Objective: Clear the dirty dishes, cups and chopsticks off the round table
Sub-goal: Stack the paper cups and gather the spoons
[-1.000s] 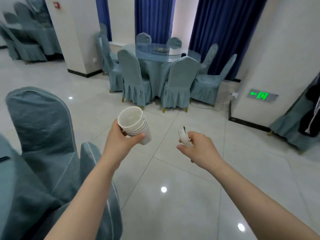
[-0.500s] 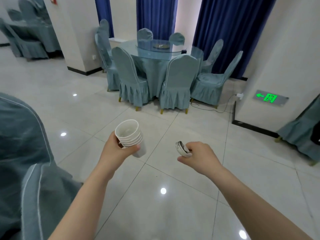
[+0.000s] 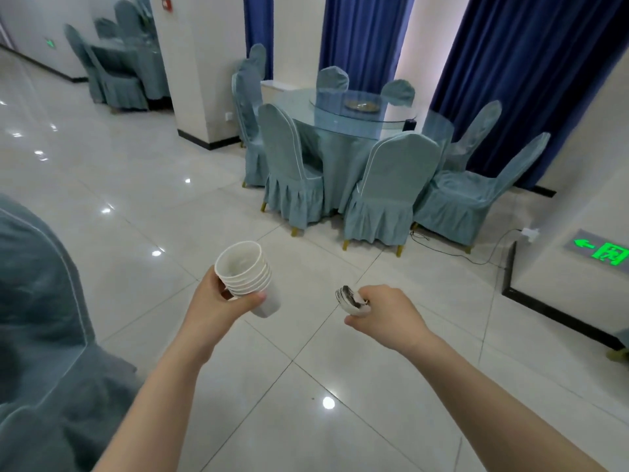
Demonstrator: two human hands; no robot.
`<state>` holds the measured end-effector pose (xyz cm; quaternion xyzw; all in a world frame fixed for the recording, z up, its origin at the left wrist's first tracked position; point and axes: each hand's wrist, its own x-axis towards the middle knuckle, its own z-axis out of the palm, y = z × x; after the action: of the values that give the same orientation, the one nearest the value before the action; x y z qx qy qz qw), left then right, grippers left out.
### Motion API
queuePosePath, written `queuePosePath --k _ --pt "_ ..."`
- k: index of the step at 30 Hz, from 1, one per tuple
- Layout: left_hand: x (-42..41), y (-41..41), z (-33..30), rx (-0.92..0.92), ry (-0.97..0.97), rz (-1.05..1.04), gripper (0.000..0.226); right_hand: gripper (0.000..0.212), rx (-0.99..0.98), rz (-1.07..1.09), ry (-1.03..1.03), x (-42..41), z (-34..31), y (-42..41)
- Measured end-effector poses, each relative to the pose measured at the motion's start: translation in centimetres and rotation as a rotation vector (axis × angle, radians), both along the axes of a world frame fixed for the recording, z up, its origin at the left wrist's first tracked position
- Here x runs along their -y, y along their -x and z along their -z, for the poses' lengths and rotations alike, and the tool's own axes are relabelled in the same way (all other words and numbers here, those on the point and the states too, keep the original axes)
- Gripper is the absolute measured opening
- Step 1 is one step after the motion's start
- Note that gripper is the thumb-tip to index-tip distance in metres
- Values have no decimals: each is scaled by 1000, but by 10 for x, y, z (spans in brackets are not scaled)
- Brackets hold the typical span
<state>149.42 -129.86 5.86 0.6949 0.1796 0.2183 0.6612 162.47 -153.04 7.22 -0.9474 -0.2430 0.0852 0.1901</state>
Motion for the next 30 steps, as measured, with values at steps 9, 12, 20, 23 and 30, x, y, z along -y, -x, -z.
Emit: queuePosePath --k 9,12,20,23,30 --pt "-83 -76 20 -67 -34 -224 56 20 -36 -345 30 -111 23 -138" --pt "-116 -107 23 -59 -60 -376 55 19 -35 -492 15 -167 27 -198" --pt "-196 -141 8 -64 -48 -740 61 28 -150 -821 -104 -330 17 -293" --pt "-228 -144 6 -76 -35 -859 62 23 -221 -907 -122 -395 19 -306" --pt "-347 -145 1 22 -63 -1018 57 21 -219 -1071 -138 -562 14 -312"
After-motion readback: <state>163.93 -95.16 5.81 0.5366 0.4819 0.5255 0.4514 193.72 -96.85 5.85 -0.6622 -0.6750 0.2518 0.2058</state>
